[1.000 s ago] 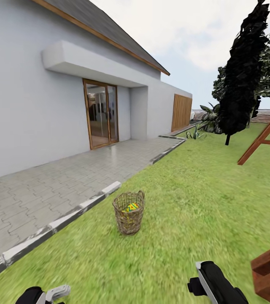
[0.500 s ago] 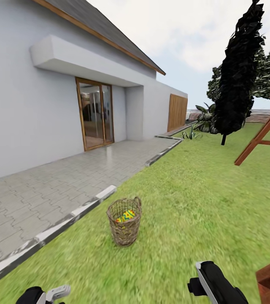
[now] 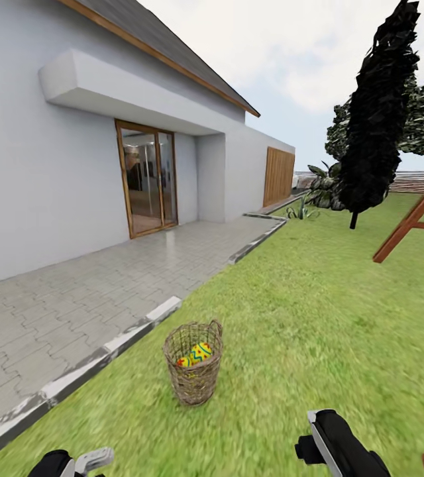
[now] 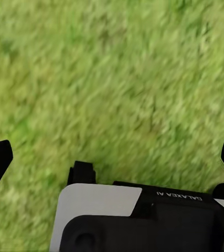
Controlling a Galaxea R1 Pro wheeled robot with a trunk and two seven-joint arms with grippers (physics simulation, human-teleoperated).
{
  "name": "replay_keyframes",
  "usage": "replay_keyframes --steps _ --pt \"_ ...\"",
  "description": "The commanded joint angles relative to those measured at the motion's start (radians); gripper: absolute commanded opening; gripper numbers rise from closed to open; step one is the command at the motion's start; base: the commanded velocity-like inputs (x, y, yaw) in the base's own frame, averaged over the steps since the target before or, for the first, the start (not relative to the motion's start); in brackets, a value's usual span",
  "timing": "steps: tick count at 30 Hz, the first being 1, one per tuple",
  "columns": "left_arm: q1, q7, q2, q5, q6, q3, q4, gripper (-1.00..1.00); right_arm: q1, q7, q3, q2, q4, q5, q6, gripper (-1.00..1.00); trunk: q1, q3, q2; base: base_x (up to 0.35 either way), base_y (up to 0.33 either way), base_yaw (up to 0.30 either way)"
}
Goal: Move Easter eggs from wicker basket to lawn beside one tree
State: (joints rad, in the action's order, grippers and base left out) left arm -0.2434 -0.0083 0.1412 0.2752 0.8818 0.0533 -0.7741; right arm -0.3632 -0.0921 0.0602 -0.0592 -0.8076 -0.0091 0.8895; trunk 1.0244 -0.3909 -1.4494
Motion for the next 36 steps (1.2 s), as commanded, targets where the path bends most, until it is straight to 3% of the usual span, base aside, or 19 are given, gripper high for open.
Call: replay_keyframes --steps 1,36 --pt "0.0 -0.001 -0.001 0.001 0.005 0.002 -0.001 1.0 -0.001 -0.005 0.004 -0.001 -0.001 -0.002 0.005 1.0 0.001 -0.001 -0.001 0.339 0.0 0.0" --pt "0.0 -0.001 0.0 0.0 0.005 0.002 -0.002 1.0 0.0 -0.005 0.001 -0.004 -0.002 -0.004 0.006 1.0 0.001 -0.001 -0.001 0.339 0.0 -0.04"
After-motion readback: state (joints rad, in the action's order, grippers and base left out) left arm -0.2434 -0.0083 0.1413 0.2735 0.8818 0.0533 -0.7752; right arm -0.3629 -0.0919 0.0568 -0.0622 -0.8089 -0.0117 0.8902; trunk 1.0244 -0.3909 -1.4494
